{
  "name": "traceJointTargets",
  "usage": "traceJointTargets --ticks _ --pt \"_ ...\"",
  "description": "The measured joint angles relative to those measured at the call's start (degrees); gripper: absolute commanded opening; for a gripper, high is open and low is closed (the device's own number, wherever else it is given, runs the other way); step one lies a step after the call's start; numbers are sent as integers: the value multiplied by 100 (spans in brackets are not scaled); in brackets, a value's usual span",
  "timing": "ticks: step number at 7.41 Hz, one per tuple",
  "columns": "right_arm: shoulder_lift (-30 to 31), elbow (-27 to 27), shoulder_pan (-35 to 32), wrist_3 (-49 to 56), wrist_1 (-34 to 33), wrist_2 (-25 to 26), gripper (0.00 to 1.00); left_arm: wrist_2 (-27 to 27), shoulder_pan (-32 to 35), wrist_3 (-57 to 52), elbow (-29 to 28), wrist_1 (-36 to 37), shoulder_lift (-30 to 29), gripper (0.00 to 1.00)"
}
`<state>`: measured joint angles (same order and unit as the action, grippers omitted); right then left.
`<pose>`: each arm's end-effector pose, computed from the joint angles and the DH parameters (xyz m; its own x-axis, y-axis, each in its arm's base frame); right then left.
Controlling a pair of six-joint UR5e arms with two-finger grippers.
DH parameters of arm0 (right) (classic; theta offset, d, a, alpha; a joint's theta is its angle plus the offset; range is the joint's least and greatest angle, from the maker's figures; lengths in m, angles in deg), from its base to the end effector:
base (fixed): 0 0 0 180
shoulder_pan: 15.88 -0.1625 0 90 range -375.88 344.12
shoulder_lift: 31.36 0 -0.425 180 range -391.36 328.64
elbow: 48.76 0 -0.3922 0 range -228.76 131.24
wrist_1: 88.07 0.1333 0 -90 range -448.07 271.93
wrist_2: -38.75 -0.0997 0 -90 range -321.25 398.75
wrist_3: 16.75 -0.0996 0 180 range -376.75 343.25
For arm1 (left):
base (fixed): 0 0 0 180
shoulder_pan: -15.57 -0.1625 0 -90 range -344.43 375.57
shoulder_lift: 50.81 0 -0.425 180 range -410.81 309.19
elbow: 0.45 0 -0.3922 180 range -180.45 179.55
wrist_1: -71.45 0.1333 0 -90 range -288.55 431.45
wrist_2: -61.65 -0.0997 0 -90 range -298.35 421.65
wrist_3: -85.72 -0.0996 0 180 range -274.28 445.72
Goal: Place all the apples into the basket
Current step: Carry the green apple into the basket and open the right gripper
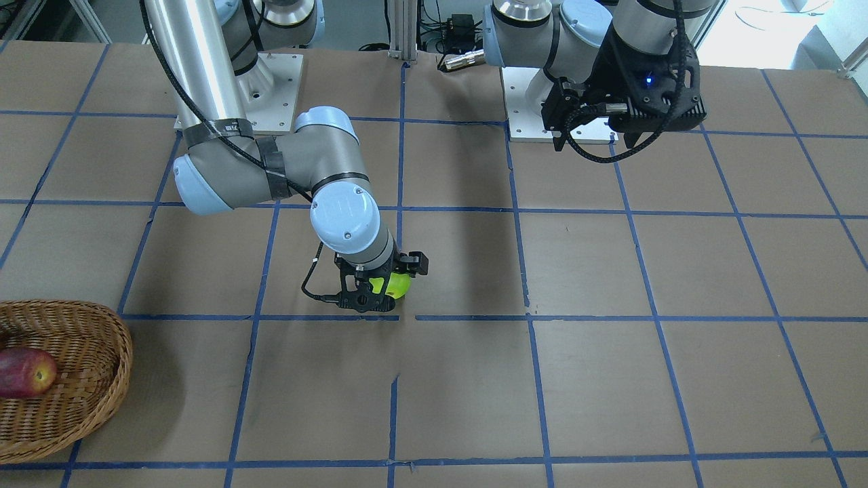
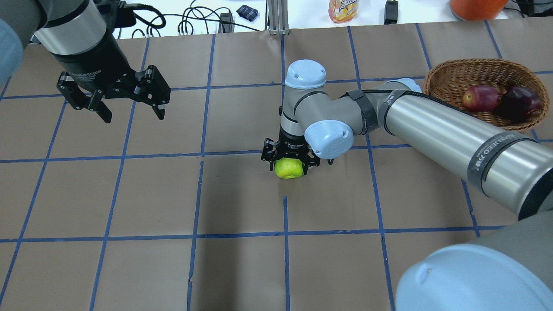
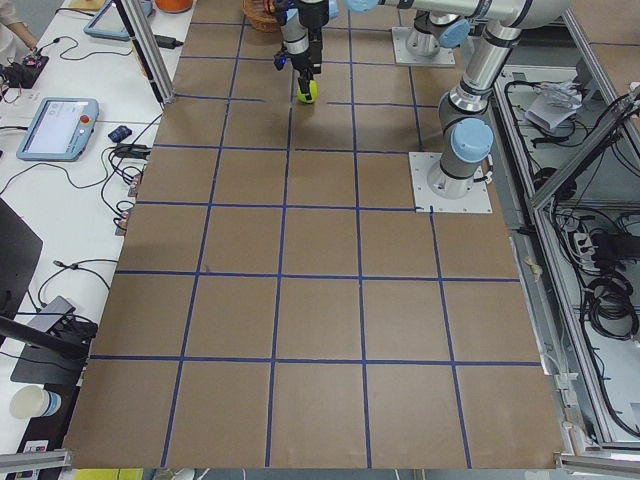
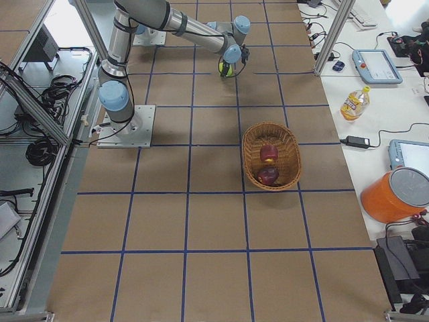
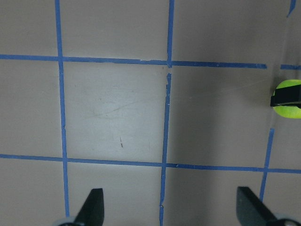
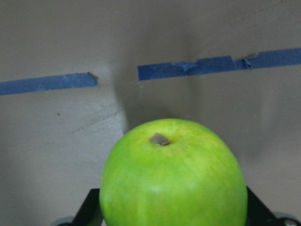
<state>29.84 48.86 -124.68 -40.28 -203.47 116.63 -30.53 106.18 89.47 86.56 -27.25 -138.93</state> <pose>0.3392 -0.5179 0.1874 -0.9867 0.1169 -0.1126 0.0846 0.9626 0.2575 -0.1345 -0.4683 0.5146 -0.9977 -0.0521 -0.0422 -0.0548 0.9964 0.0642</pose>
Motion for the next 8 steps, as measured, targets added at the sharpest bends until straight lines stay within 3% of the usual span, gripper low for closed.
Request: traceJointTargets --ticks 1,5,8 --pt "-28 -1 -21 3 -22 6 0 3 0 2 0 0 6 100" --pt "145 -297 34 68 -176 454 0 -11 0 27 3 0 13 100" --pt "598 -1101 1011 647 878 946 0 1 2 125 8 -6 17 100"
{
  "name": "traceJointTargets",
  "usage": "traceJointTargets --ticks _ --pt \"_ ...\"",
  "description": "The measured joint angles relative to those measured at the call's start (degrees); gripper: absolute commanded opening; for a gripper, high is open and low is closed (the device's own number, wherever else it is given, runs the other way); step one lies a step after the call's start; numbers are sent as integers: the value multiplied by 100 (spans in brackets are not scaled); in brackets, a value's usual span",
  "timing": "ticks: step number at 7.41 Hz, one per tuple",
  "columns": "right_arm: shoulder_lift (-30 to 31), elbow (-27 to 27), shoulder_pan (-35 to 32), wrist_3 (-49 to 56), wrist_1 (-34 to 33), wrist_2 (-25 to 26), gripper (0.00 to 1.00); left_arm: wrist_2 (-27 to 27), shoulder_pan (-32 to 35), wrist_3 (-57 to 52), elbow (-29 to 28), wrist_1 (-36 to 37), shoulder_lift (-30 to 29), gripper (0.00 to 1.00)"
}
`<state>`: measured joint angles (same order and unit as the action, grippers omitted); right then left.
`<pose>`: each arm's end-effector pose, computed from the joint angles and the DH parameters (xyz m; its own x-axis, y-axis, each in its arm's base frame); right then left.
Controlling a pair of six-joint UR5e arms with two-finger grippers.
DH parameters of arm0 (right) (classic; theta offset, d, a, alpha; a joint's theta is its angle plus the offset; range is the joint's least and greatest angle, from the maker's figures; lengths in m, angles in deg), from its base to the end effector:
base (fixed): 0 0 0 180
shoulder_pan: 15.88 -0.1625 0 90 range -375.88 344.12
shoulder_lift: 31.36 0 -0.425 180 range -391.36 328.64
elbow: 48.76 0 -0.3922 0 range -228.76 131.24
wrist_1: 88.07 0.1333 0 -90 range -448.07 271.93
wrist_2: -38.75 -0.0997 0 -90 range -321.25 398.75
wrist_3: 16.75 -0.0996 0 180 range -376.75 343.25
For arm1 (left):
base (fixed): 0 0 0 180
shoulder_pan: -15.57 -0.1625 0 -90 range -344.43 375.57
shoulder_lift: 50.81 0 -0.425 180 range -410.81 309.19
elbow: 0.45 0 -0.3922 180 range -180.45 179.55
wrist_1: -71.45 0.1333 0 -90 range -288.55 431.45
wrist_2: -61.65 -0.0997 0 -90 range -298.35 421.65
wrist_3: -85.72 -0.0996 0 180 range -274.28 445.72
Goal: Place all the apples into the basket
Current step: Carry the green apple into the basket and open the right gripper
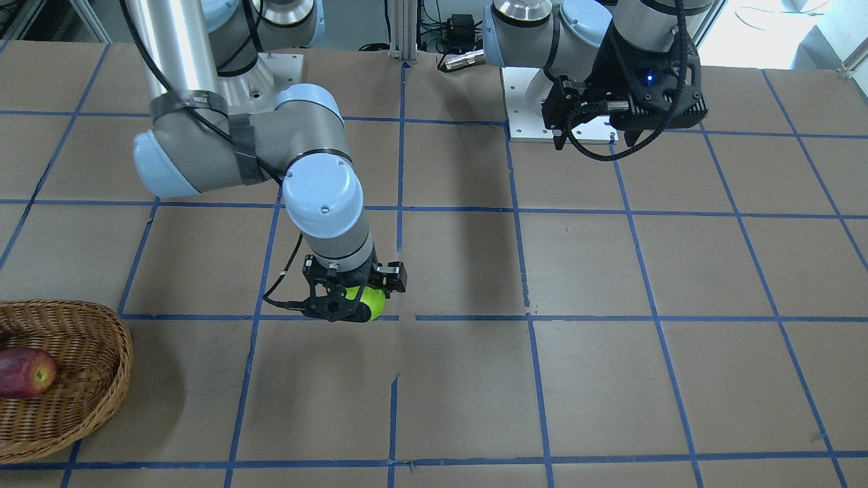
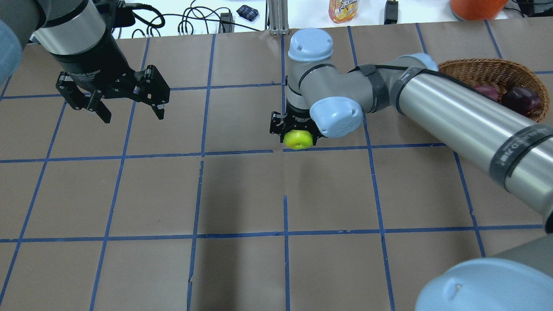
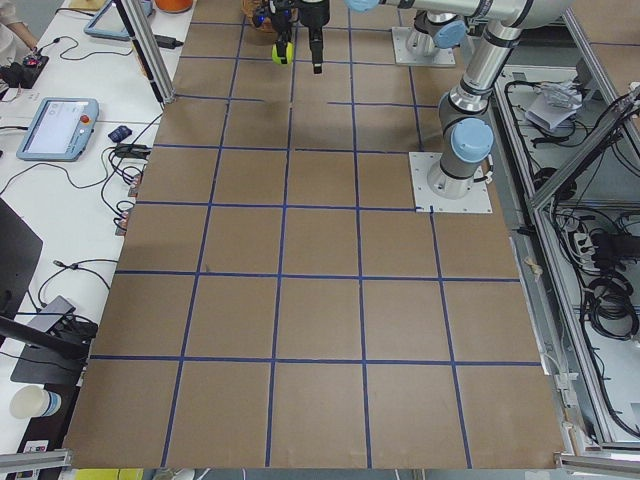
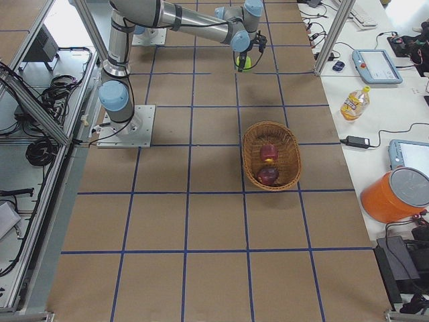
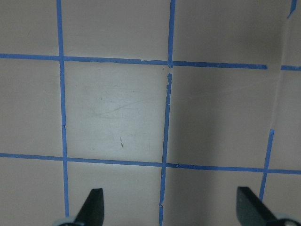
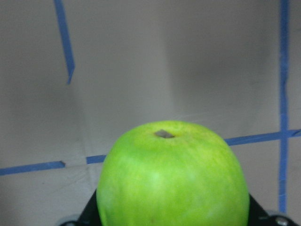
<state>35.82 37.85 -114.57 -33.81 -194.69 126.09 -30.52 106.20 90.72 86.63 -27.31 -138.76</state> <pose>0.2314 -0.6013 0.3195 -0.9886 0.1475 -0.0299 0.1455 0.9875 0.0605 -0.1347 -0.4670 0.5153 -0.9963 -0.0735 -0.0434 -0.0762 0.9951 0.0626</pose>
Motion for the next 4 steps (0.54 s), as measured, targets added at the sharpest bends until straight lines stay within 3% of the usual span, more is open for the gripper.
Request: traceJointTargets --ticks 2,4 --pt "138 -451 968 1067 525 504 0 7 6 179 1 -3 4 100" --pt "81 -500 1844 2263 591 1004 0 12 7 216 -1 -3 5 100"
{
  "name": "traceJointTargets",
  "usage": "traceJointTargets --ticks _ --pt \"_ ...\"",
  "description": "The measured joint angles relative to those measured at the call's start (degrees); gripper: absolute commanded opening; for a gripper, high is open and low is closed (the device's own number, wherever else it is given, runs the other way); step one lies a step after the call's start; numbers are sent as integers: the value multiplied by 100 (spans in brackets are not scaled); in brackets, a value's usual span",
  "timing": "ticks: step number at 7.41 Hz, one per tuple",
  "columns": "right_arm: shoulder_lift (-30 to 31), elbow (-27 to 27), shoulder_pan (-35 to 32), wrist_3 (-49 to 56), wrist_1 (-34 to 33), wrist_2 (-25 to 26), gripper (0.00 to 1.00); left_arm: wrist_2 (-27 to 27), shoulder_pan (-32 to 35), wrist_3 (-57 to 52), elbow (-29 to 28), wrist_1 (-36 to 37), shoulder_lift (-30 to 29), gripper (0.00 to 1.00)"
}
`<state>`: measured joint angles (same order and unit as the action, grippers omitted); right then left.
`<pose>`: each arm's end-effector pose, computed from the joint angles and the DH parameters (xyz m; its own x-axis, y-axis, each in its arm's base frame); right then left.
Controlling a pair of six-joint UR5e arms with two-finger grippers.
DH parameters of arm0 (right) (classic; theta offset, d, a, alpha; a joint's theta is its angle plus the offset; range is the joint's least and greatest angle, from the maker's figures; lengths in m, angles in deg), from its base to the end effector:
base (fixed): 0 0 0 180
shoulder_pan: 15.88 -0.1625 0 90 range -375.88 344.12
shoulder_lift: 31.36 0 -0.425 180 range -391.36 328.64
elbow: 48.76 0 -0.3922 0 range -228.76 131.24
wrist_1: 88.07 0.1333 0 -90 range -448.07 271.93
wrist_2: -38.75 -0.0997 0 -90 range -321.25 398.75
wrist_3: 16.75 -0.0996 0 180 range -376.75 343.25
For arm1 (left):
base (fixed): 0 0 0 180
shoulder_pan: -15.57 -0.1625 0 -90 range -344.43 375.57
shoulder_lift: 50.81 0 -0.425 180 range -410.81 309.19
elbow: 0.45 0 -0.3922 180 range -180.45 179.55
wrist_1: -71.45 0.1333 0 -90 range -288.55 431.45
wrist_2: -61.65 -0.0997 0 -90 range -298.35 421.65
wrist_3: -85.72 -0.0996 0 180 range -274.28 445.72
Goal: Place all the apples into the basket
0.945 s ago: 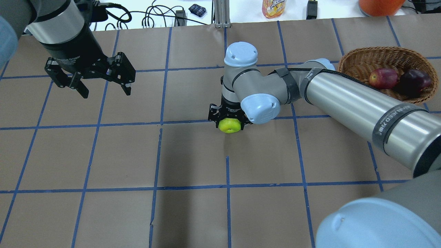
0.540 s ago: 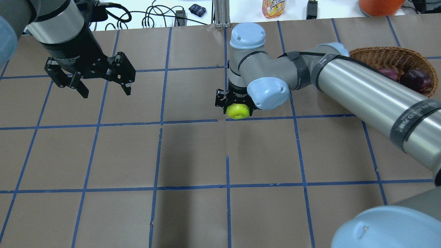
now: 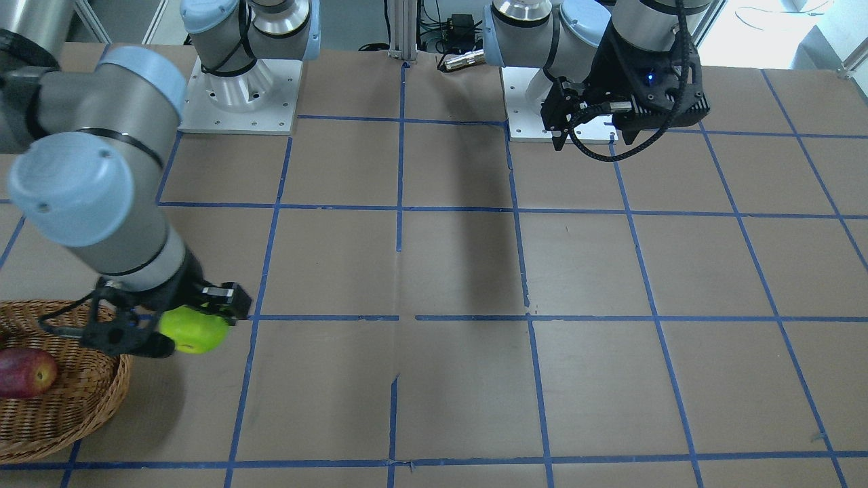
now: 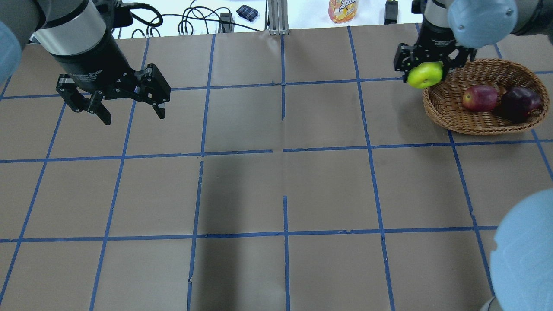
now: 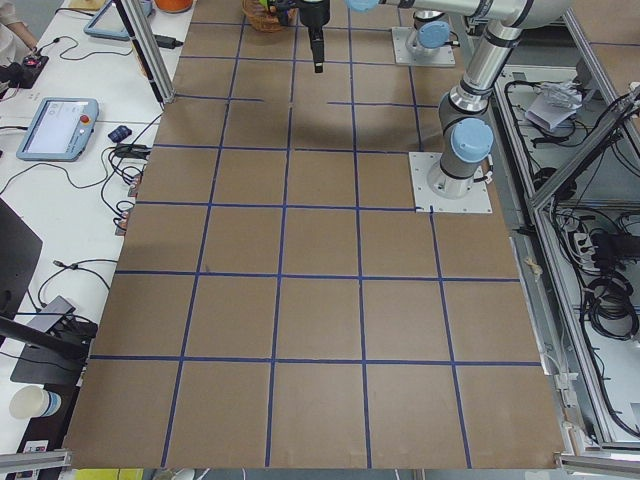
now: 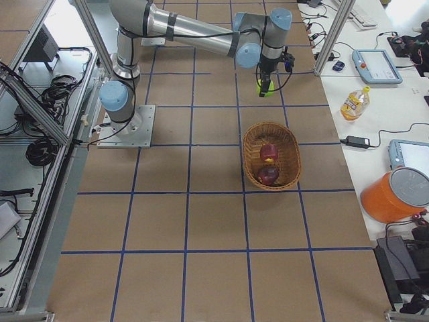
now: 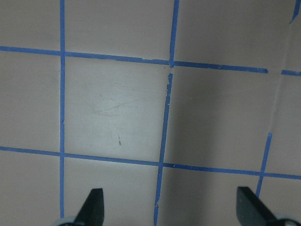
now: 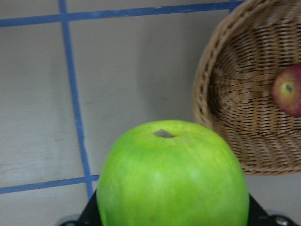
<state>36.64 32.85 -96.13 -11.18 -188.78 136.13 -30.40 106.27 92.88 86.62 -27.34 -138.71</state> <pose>0.0112 -0.6462 0.3606 -0.9903 0.0652 0.1228 0.0734 0.9953 0.0628 -0.1354 -0.4665 0.5157 -0.9930 -0.1099 -0.0436 -0.1125 0.9918 0.0606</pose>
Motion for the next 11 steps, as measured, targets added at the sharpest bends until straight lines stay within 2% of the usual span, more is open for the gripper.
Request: traceJointTargets --ticks 2,4,5,6,9,11 --pt "-234 13 677 706 -43 65 0 2 0 5 -4 0 0 100" --pt "-520 13 847 840 -227 34 29 3 0 9 -6 5 0 100" --pt "-637 22 863 853 -320 29 77 5 0 7 -6 8 0 100" --pt "-704 52 867 852 -365 28 100 11 0 8 -6 8 0 100" --pt "-732 168 880 837 -400 33 100 18 0 6 -6 9 0 100" --pt "-336 127 876 825 -183 37 100 20 0 5 -6 9 1 100"
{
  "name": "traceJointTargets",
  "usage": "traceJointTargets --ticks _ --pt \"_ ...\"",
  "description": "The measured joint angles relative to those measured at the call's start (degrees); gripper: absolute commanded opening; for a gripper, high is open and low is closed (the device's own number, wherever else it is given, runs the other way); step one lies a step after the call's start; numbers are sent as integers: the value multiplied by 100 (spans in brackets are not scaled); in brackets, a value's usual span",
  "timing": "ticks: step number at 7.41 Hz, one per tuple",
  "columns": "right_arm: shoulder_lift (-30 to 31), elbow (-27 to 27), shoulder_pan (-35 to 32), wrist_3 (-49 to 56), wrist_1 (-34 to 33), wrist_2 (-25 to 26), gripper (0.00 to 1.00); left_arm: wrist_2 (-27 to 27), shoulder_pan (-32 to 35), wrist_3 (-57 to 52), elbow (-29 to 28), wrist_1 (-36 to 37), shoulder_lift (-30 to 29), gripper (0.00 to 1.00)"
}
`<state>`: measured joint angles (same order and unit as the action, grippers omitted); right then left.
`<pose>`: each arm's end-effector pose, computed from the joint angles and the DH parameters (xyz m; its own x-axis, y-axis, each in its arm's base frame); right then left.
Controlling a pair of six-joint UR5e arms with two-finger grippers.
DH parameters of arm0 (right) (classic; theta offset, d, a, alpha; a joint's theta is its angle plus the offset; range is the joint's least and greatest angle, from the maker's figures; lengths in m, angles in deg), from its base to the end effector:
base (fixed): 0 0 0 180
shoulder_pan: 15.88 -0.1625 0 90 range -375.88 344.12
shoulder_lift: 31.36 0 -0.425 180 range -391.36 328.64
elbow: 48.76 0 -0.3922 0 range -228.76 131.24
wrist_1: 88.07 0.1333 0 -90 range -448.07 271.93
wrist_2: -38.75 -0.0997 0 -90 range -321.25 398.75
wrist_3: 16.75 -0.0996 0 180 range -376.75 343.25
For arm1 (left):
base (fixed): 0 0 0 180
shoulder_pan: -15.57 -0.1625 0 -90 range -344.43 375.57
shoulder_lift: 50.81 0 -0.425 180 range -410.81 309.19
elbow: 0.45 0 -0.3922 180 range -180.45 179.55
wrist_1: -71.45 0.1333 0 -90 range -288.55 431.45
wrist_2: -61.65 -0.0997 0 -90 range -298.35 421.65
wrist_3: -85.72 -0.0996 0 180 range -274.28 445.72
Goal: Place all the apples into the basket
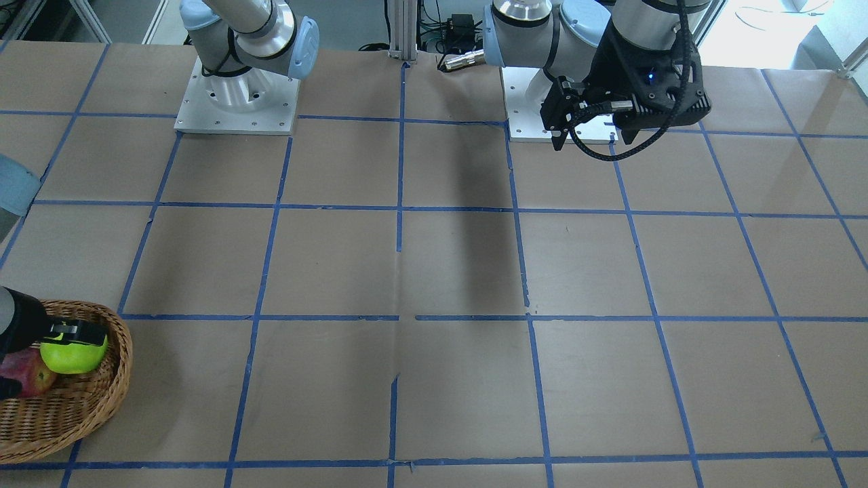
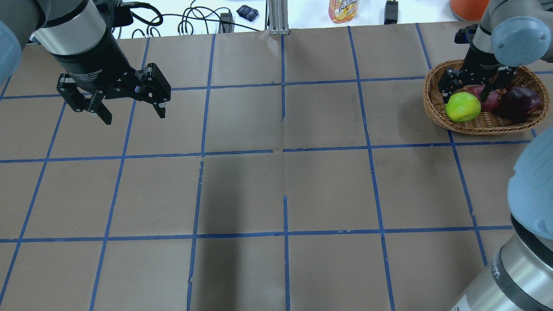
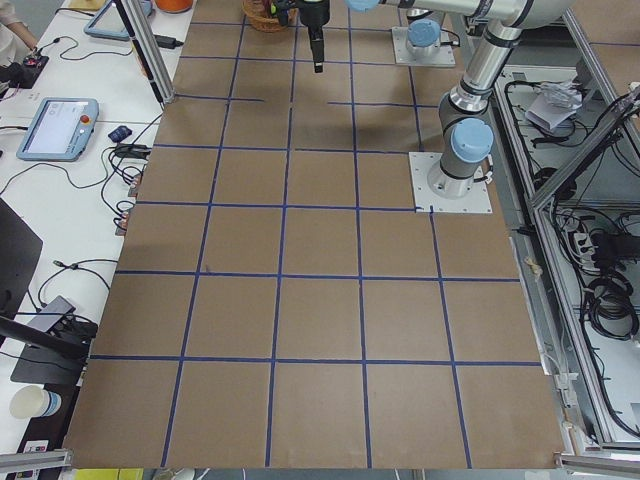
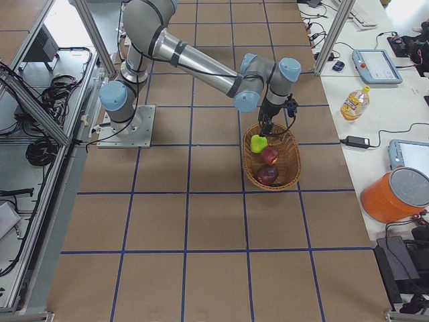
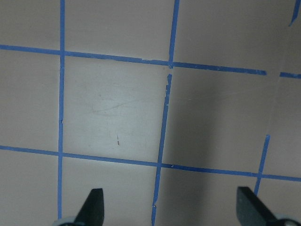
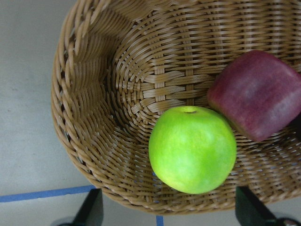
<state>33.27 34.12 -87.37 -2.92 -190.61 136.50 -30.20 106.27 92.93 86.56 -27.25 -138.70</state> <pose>-0.0908 -0.6487 0.3156 -0.9920 0.0675 0.1065 0.0811 0.9884 0.1287 -0.1358 -0.4666 0.5165 -0.9930 -0.1111 -0.0398 -0.1133 0.9918 0.0583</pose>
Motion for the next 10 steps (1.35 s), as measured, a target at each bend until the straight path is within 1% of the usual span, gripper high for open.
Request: traceJointTargets --ticks 1,2,3,4,5,6,7,8,9,10 --pt "492 7 -41 -10 421 -36 100 0 0 0 0 0 0 100" --pt "1008 15 -103 -177 1005 -206 100 -2 0 0 0 0 -1 100" --pt "1457 28 -189 -638 1593 -474 100 -3 0 0 -1 0 -2 100" --pt "1812 71 -346 -1263 2034 -675 100 -3 0 0 0 0 -3 100" --pt "2108 187 -603 -1702 2277 -763 100 -4 0 0 0 0 -4 100" --pt "2391 394 -928 -1924 2363 -799 100 -2 0 0 0 0 -4 100" --pt "2658 690 -1273 -2131 2306 -810 100 -1 0 0 0 0 -6 100" --pt "2836 983 -1533 -2400 2052 -809 100 2 0 0 0 0 -7 100" --pt "2918 1146 -1658 -2549 1756 -795 100 4 0 0 0 0 -6 100" --pt "2951 1157 -1696 -2569 1605 -774 100 4 0 0 -2 0 -5 100"
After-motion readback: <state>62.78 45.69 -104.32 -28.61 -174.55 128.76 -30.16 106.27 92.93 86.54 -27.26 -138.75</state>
